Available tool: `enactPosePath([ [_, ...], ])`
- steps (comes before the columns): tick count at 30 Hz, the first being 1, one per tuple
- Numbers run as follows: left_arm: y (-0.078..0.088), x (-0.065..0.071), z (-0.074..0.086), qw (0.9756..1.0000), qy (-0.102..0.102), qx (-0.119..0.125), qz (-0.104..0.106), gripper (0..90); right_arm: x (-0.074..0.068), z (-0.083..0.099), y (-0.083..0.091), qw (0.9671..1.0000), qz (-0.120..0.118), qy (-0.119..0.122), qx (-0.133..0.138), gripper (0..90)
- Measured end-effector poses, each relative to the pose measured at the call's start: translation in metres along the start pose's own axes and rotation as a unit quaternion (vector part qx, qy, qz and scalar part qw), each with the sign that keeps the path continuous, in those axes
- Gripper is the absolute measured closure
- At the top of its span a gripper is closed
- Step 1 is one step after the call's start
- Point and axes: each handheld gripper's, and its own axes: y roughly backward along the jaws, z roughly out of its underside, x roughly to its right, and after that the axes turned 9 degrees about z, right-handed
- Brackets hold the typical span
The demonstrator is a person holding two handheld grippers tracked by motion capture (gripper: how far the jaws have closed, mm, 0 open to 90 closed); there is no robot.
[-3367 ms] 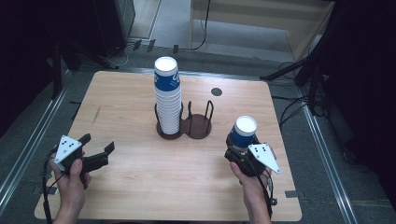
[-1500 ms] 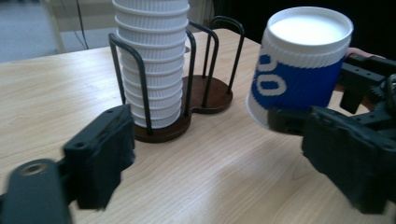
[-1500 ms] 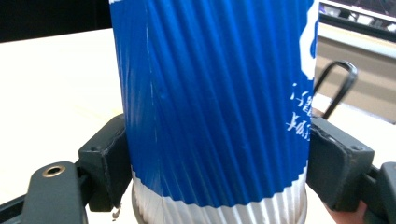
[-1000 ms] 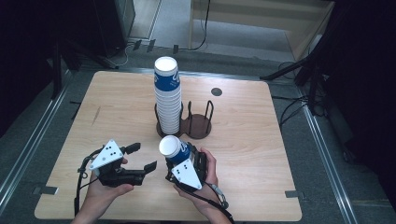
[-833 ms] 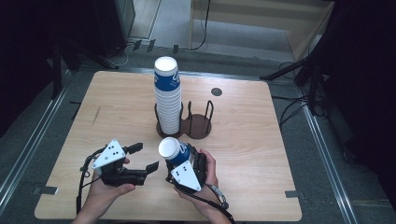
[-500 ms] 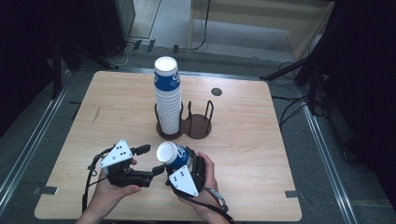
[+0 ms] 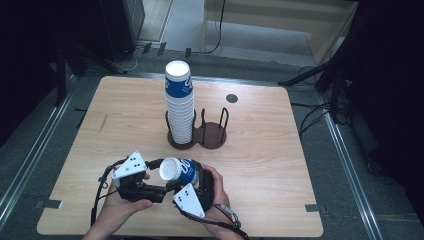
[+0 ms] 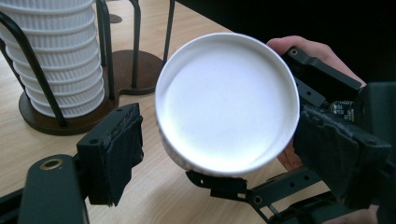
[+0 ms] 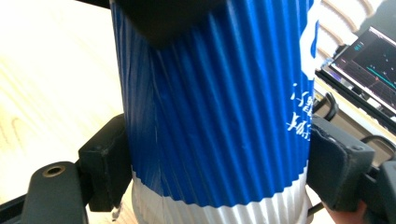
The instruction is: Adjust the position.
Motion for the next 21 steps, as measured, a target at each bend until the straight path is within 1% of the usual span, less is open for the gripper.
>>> enactPosePath([
  [1, 0.0, 0.0, 0.0, 1.0, 0.0, 0.0, 0.0, 16.5, 0.0, 0.0, 0.0, 1.0, 0.0, 0.0, 0.0, 19.1],
  [2, -0.001, 0.001, 0.0, 0.9999, -0.002, -0.007, -0.007, 16.5, -0.002, 0.0, 0.0, 1.0, -0.003, 0.006, 0.002, 19.0],
  [3, -0.001, 0.002, 0.0, 0.9996, -0.012, -0.016, -0.02, 17.0, -0.003, -0.001, 0.001, 1.0, -0.004, 0.008, 0.003, 19.0],
  [4, -0.001, 0.002, 0.0, 0.9996, -0.012, -0.016, -0.02, 19.9, -0.003, -0.001, 0.001, 1.0, -0.004, 0.008, 0.003, 19.0],
  [5, -0.002, 0.003, 0.0, 0.9994, -0.013, -0.019, -0.025, 19.9, -0.004, -0.001, 0.001, 0.9999, -0.005, 0.011, 0.007, 19.0],
  [6, -0.002, 0.003, -0.001, 0.9994, -0.012, -0.022, -0.024, 20.7, -0.006, -0.001, 0.002, 0.9998, -0.005, 0.018, 0.011, 19.0],
  [7, -0.003, 0.003, -0.001, 0.9995, -0.008, -0.025, -0.019, 21.0, -0.007, -0.002, 0.002, 0.9997, -0.006, 0.02, 0.011, 19.0],
  [8, -0.003, 0.003, -0.001, 0.9994, -0.009, -0.028, -0.019, 21.4, -0.007, -0.002, 0.002, 0.9996, -0.005, 0.024, 0.013, 19.1],
  [9, -0.003, 0.003, -0.001, 0.9994, -0.009, -0.028, -0.019, 21.8, -0.007, -0.002, 0.002, 0.9996, -0.005, 0.024, 0.013, 19.1],
  [10, -0.004, 0.003, -0.001, 0.9992, -0.006, -0.035, -0.016, 22.2, -0.008, -0.001, 0.002, 0.9995, -0.005, 0.027, 0.017, 19.1],
  [11, -0.004, 0.003, -0.001, 0.9992, -0.006, -0.035, -0.016, 22.4, -0.008, -0.001, 0.002, 0.9995, -0.005, 0.027, 0.017, 19.1],
  [12, -0.005, 0.003, 0.0, 0.999, -0.004, -0.041, -0.016, 22.7, -0.008, -0.001, 0.002, 0.9994, -0.005, 0.031, 0.018, 19.0],
  [16, -0.006, 0.001, 0.0, 0.999, 0.002, -0.043, -0.016, 22.4, -0.009, -0.001, 0.002, 0.9991, -0.005, 0.038, 0.021, 19.1],
  [18, -0.006, 0.001, 0.0, 0.9989, -0.002, -0.044, -0.016, 24.1, -0.009, -0.001, 0.002, 0.9988, -0.008, 0.043, 0.024, 19.0],
  [21, -0.006, 0.001, 0.001, 0.9989, -0.005, -0.043, -0.016, 24.9, -0.01, 0.0, 0.002, 0.9984, -0.004, 0.05, 0.026, 18.4],
])
